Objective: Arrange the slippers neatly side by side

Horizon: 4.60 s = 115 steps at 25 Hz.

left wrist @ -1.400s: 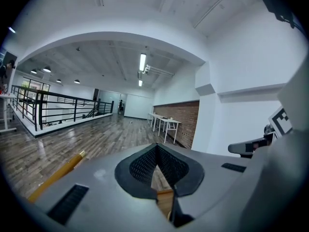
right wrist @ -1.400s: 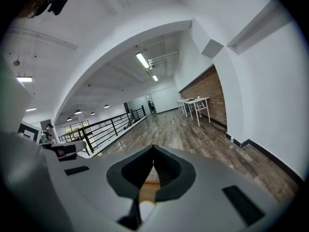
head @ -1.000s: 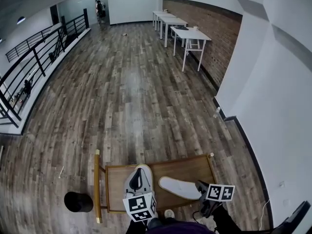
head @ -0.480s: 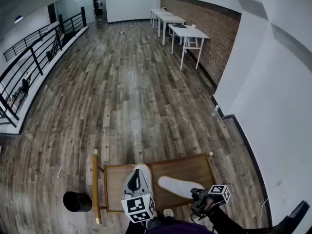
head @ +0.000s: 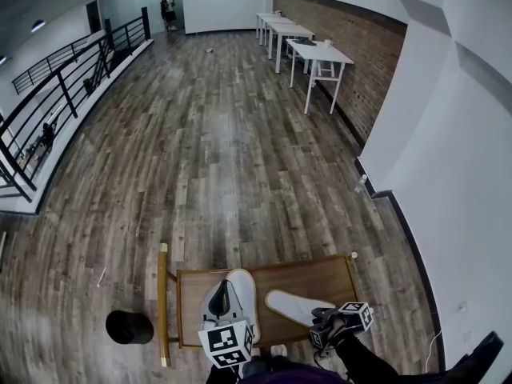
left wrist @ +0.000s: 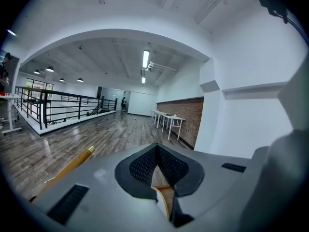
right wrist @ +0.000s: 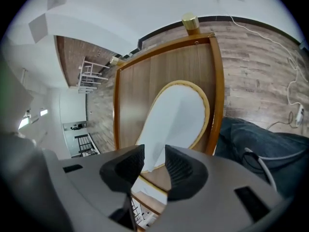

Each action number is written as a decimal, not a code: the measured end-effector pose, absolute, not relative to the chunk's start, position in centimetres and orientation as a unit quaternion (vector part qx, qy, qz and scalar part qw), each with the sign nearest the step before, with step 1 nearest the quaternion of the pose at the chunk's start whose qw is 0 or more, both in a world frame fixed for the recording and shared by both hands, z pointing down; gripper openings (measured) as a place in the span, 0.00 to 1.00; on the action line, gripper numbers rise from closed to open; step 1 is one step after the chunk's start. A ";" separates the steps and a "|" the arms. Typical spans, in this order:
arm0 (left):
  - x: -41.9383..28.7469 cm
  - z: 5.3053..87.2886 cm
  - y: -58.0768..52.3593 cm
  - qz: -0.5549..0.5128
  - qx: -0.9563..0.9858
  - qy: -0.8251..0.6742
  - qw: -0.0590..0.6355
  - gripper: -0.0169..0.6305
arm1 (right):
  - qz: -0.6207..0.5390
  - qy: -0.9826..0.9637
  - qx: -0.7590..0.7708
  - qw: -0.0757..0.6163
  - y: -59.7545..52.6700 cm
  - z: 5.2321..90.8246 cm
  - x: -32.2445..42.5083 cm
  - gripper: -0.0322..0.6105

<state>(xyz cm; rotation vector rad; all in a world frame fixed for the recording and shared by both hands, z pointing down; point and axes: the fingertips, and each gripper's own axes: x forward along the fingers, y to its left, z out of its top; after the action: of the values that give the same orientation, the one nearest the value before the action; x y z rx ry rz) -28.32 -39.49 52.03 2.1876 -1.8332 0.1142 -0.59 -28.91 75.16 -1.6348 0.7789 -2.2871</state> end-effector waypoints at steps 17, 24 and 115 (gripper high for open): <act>-30.9 52.7 -40.7 0.033 0.741 -0.653 0.150 0.01 | -0.636 0.519 -0.566 -0.072 -37.0 69.4 -0.5 0.07; -31.8 52.7 -40.3 0.032 0.733 -0.662 0.153 0.01 | -0.516 0.694 -0.402 -0.300 -40.4 64.9 -5.3 0.07; -29.1 53.5 -44.0 0.046 0.752 -0.638 0.162 0.01 | -0.535 0.711 -0.264 -0.374 -41.8 69.0 -13.0 0.07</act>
<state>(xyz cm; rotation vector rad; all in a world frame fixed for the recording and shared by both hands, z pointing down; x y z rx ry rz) -29.09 -43.98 53.51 2.1455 -1.8198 0.1311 -13.04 -41.79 69.05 -1.1119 2.9936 -2.2517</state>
